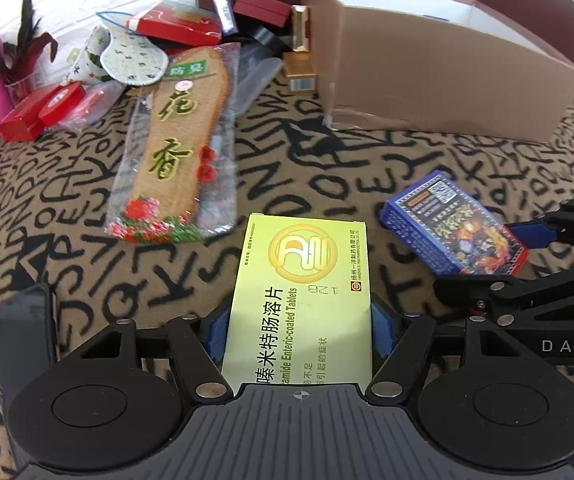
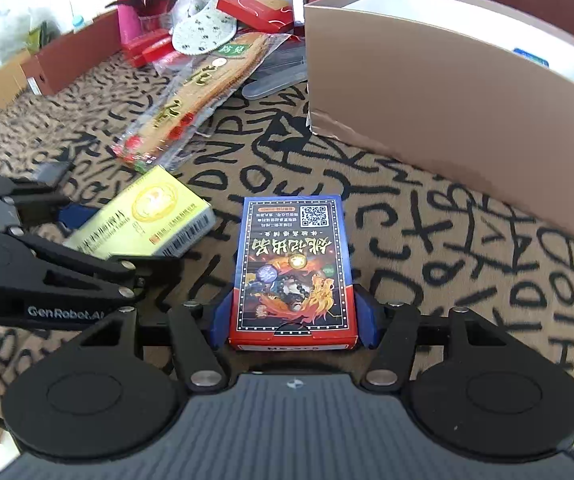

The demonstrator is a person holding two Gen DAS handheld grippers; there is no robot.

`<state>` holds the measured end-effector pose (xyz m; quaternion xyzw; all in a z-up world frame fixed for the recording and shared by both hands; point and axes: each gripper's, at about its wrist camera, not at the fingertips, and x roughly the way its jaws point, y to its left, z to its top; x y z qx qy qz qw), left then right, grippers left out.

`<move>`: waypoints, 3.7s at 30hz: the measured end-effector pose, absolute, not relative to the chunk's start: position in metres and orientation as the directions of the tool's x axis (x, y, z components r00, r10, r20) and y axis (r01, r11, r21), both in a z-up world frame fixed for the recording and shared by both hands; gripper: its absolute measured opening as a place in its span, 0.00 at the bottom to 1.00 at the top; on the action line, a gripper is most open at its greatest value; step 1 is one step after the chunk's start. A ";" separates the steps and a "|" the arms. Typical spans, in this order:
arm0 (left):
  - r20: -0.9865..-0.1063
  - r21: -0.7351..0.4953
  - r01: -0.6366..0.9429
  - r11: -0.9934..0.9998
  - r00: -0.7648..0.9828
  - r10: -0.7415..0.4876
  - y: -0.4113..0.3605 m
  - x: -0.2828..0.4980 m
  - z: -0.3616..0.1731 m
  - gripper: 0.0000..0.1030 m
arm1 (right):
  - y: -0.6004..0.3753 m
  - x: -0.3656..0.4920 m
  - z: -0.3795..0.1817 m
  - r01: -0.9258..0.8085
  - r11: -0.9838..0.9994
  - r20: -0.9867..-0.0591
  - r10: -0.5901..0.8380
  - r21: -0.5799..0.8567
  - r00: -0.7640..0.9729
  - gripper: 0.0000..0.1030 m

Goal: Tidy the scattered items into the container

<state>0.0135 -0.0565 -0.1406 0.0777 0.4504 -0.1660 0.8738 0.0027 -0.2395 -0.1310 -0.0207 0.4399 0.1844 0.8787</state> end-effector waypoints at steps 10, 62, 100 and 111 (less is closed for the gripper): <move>-0.724 -0.037 0.434 0.900 0.609 -0.323 -0.090 0.008 -0.078 0.67 | -0.278 -0.020 -0.077 -0.335 0.931 -0.679 0.338 0.142 0.651 0.63; -0.648 -0.104 0.508 0.855 0.617 -0.446 -0.237 0.225 -0.019 1.00 | -0.382 0.181 -0.028 -0.081 0.996 -0.626 0.038 -0.041 0.779 0.99; -0.717 0.021 0.208 0.978 0.684 -0.130 0.009 0.102 -0.089 1.00 | -0.175 0.069 -0.101 -0.520 0.840 -0.680 0.471 0.153 0.562 0.99; -0.768 -0.039 0.259 0.965 0.610 -0.195 0.020 0.143 -0.129 0.93 | -0.153 0.101 -0.139 -0.493 0.831 -0.705 0.512 0.259 0.492 0.88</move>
